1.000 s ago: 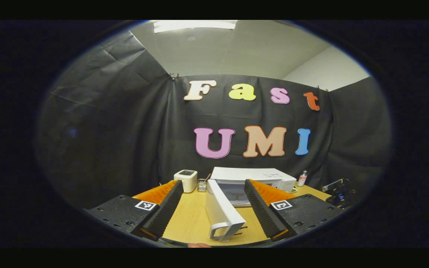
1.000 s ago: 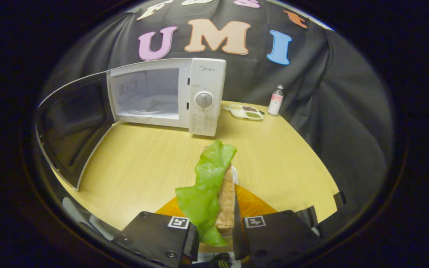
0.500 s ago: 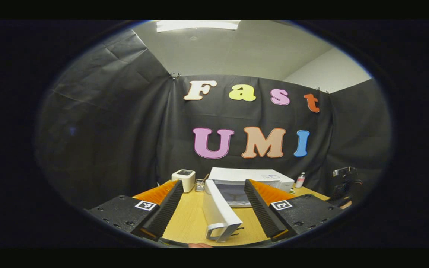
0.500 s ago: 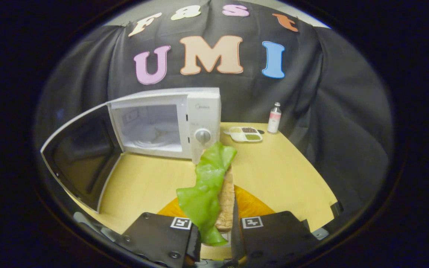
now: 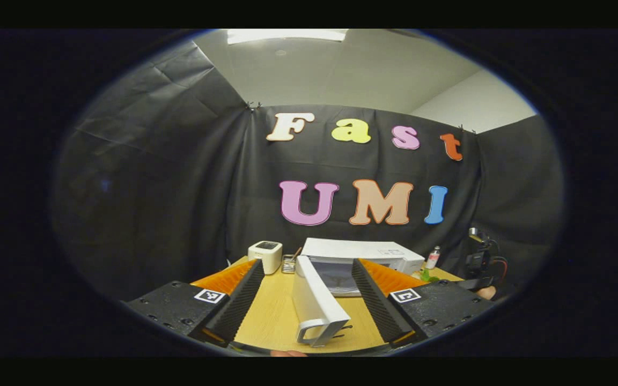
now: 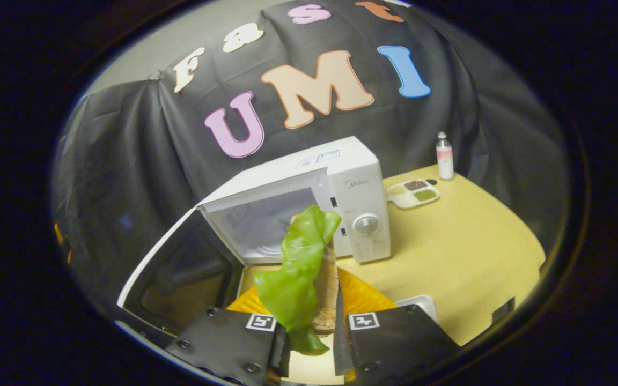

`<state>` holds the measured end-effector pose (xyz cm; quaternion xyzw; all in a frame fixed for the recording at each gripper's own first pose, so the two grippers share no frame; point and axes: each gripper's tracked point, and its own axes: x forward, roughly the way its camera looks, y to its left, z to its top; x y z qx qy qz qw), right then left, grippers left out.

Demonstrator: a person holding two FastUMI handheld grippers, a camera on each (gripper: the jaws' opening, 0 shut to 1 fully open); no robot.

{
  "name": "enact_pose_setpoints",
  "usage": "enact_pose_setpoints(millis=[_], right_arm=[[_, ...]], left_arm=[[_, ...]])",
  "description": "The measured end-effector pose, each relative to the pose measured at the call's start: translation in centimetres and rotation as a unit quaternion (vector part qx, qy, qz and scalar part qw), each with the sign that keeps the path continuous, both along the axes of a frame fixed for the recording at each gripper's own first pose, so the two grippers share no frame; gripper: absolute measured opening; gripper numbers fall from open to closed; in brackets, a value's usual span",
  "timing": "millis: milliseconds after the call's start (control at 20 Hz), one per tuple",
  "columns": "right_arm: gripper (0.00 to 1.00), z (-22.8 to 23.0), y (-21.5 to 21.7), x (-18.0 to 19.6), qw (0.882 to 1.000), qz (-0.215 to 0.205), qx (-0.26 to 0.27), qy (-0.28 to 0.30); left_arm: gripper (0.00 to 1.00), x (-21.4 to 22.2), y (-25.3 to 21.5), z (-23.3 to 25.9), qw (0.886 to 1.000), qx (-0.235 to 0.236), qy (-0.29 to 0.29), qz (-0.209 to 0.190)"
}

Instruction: Open the microwave oven with the left hand, put the food in, and close the microwave oven.

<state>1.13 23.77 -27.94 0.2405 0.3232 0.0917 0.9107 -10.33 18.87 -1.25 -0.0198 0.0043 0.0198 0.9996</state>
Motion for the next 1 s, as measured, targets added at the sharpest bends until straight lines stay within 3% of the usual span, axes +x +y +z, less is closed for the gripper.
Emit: enact_pose_setpoints(millis=[300, 350, 400, 550, 600, 700, 800, 1000], right_arm=[[0.34, -2.8, 6.5, 3.7, 0.989, -0.072, 0.109, 0.074], [0.29, -3.0, 7.5, 4.5, 0.985, -0.093, 0.125, 0.078], [0.34, -2.9, 8.2, 5.6, 0.981, -0.114, 0.141, 0.072], [0.34, -4.3, 10.5, 8.4, 0.972, -0.162, 0.158, 0.059], [0.29, -5.0, 11.5, 9.2, 0.968, -0.171, 0.171, 0.061], [0.34, -6.1, 13.1, 10.7, 0.96, -0.19, 0.198, 0.064], [0.34, -6.4, 13.5, 12.2, 0.956, -0.208, 0.202, 0.048], [0.34, -7.8, 13.8, 15.0, 0.949, -0.246, 0.192, 0.032]], left_arm=[[0.96, -0.8, 2.1, -2.0, 0.999, -0.002, 0.026, 0.029], [0.96, -0.9, 2.3, -2.5, 0.999, -0.011, 0.034, 0.032], [0.94, -1.0, 2.5, -3.2, 0.998, -0.022, 0.043, 0.033], [0.94, -1.5, 2.1, -5.7, 0.997, -0.023, 0.074, 0.024], [0.94, -1.7, 2.0, -5.9, 0.997, -0.017, 0.076, 0.021], [0.99, -1.5, 2.2, -5.9, 0.997, 0.004, 0.079, 0.018], [0.93, -1.3, 2.3, -5.9, 0.996, 0.023, 0.079, 0.02], [0.94, -0.7, 1.5, -5.8, 0.997, -0.01, 0.075, 0.021]])
